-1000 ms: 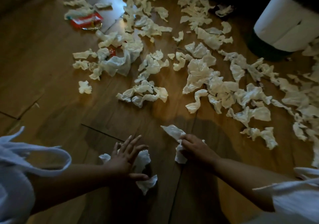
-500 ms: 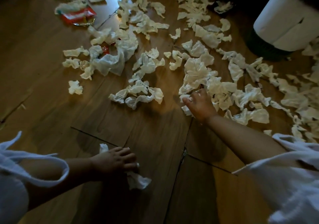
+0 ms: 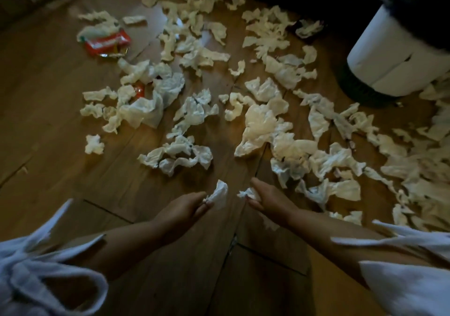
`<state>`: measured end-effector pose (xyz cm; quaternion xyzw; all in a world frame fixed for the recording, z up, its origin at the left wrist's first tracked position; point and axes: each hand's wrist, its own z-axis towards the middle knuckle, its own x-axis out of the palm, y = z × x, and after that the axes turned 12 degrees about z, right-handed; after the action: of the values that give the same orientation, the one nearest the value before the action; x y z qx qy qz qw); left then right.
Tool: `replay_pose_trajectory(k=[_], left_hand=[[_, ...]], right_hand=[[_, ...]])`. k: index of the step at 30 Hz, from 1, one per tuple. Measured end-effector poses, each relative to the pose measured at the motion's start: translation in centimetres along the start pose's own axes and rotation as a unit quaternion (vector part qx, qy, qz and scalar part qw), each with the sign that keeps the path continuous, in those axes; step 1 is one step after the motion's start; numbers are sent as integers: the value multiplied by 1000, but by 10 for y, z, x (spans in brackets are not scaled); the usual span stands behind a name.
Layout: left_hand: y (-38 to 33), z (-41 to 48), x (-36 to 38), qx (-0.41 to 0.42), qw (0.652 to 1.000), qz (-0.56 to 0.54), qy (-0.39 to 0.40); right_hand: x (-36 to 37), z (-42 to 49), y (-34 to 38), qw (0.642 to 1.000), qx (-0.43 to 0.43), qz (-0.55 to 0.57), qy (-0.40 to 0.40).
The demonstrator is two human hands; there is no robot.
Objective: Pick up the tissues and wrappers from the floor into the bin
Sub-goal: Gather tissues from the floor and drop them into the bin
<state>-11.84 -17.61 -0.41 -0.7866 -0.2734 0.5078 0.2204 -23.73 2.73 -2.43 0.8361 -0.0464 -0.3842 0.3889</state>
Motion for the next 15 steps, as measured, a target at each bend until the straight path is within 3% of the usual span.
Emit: replay_pose_trajectory(k=[7,13,15], left_hand=[[-112,27,-52,-22,990,-127,-58],[-219,75,-105,-56,990,-106,-72],[-253,91,-122,-56,984,-152,-71]], right_hand=[[-118,-11,14,977,-26,159,-142],[-217,-45,15,956,-37,195,-215],[-242,-57,10,948,-38,216,-231]])
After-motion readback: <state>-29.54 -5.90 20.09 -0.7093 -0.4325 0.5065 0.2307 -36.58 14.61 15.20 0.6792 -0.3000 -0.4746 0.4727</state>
